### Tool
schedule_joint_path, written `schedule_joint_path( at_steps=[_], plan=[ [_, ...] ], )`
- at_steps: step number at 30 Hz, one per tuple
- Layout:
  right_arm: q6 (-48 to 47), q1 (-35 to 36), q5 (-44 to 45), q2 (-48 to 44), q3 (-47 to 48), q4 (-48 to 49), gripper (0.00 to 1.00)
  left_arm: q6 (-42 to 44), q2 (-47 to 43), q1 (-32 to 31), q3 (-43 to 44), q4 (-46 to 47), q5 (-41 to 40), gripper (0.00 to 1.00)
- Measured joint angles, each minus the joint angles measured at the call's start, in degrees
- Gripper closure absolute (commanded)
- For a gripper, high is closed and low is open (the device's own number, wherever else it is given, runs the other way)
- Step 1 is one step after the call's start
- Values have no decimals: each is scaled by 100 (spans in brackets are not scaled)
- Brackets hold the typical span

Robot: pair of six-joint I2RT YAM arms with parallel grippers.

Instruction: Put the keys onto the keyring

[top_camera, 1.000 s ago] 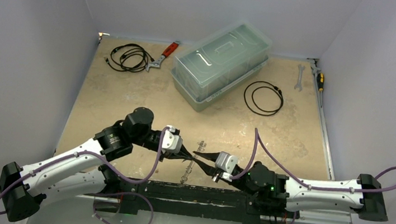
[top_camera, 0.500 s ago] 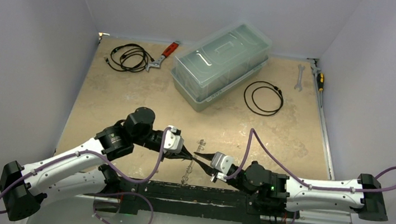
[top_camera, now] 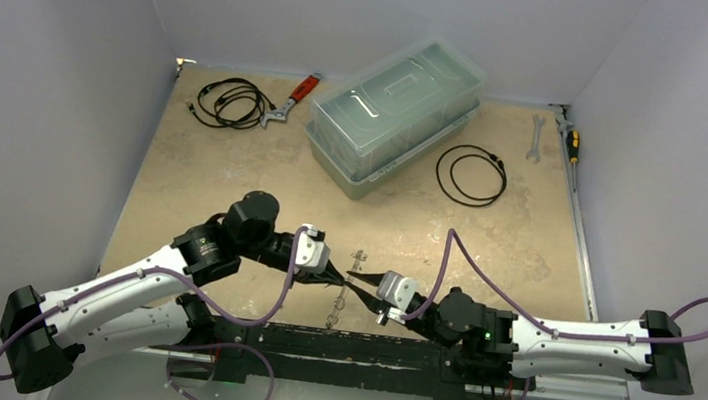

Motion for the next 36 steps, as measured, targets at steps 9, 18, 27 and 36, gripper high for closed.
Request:
schedule_joint_path(
  at_steps=[9,18,27,36],
  plan=[
    [0,0,-11,11,0,-2,100,2,2,2,9,0,-35,100],
    [-4,0,-44,4,0,0,100,-26,-63,2,22,57,-164,41],
    [-22,0,-153,-444,-546,887,100,-155,-664,0,20,540,-199,56],
    [48,0,-328,-664,-1373,2907,100,-155,-599,0,20,573,-177,67]
  ],
)
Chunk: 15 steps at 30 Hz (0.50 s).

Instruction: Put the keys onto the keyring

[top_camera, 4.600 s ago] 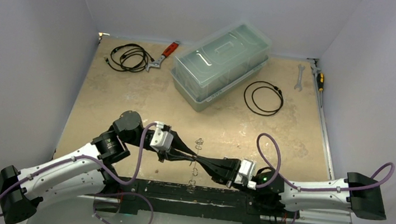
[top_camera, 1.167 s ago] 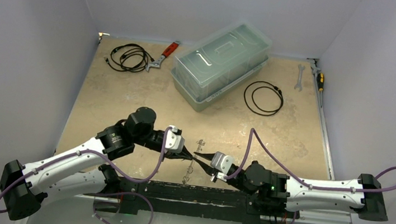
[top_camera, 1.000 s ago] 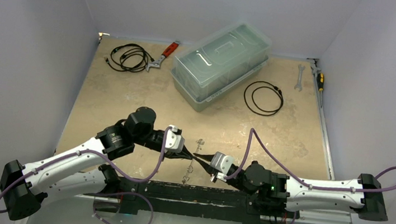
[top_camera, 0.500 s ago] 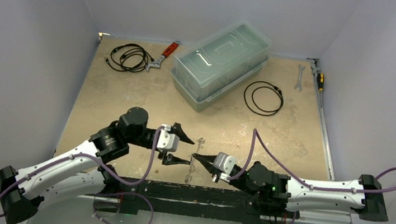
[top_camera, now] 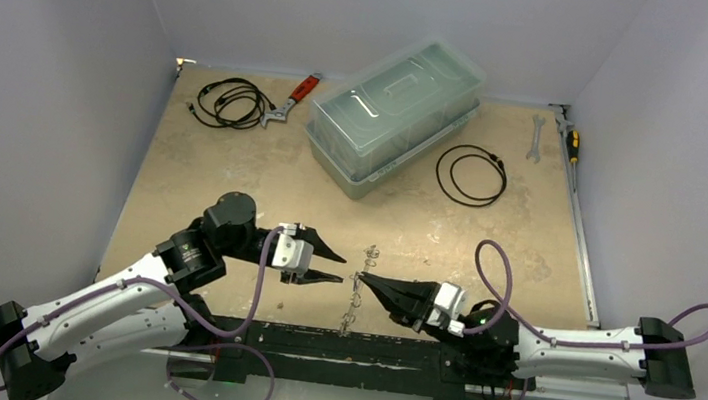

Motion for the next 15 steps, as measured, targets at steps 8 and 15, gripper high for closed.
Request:
schedule_joint_path(
  at_steps=[8,15],
  plan=[
    [42,0,-157,236,-24,1185,100,-44,-2,0,0,37,46,67],
    [74,0,-330,645,-24,1541,100,-212,-70,0,-28,396,177,72]
  ],
)
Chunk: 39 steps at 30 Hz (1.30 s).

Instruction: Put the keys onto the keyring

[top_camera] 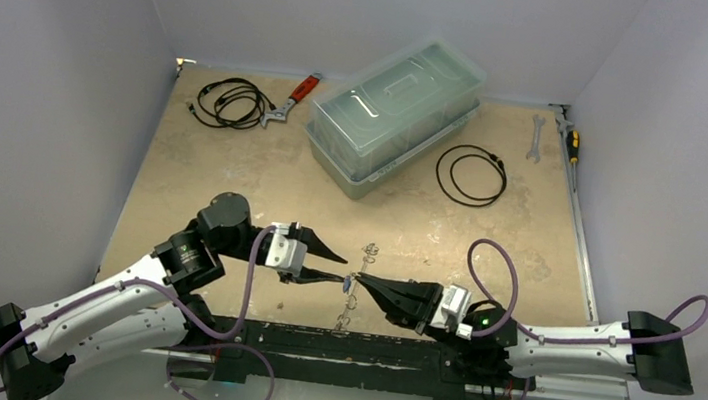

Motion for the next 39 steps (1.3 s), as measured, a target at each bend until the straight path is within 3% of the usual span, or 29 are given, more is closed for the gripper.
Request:
schedule_joint_path(
  at_steps=[5,13,17,33,39],
  plan=[
    [48,0,-103,72,0,72,100,-94,-13,0,-37,116,136,72],
    [81,0,-125,223,0,133,100,-249,13,0,-48,291,361,52],
    [81,0,-125,306,0,144,100,-376,-20,2,-83,415,450,51],
    [79,0,-125,435,4,254,100,-601,85,7,-146,625,492,78],
    [68,-4,-116,400,7,240,100,-592,295,22,-146,573,470,100]
  ],
)
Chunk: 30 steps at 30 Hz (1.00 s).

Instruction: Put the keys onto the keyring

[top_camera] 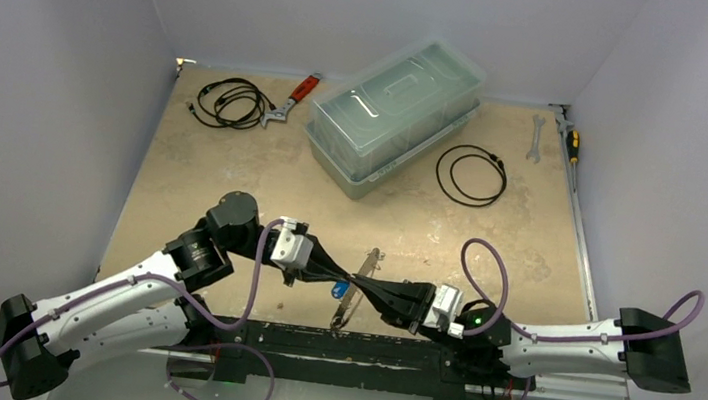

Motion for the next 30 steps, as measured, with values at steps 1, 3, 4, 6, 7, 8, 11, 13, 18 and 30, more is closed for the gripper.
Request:
schedule_joint_path(
  at_steps=[1,3,4,6,7,8,11,13,18,30],
  plan=[
    [-13,-2,9,-2,0,-4,100,0,22,0,0,4,9,100],
    [-35,-2,15,-2,0,-11,100,0,33,0,0,7,17,100],
    [-42,-2,15,-4,0,-11,100,0,33,0,0,9,20,100],
    [-61,-2,15,-15,2,-17,100,2,33,0,0,15,22,100],
    [-79,-2,15,-24,4,-33,100,2,33,0,0,15,22,100],
    [-81,-2,15,-33,9,-46,100,2,33,0,0,20,22,92],
    [-83,-2,11,-33,11,-42,100,-4,26,0,0,44,17,70],
    [-79,0,-7,-33,26,-22,100,-52,15,7,0,33,-11,65],
    [-76,0,-11,-20,85,35,100,-120,-181,13,-20,111,-28,68],
    [-37,0,-52,291,168,96,100,-247,-192,13,-55,229,-26,76]
  ],
)
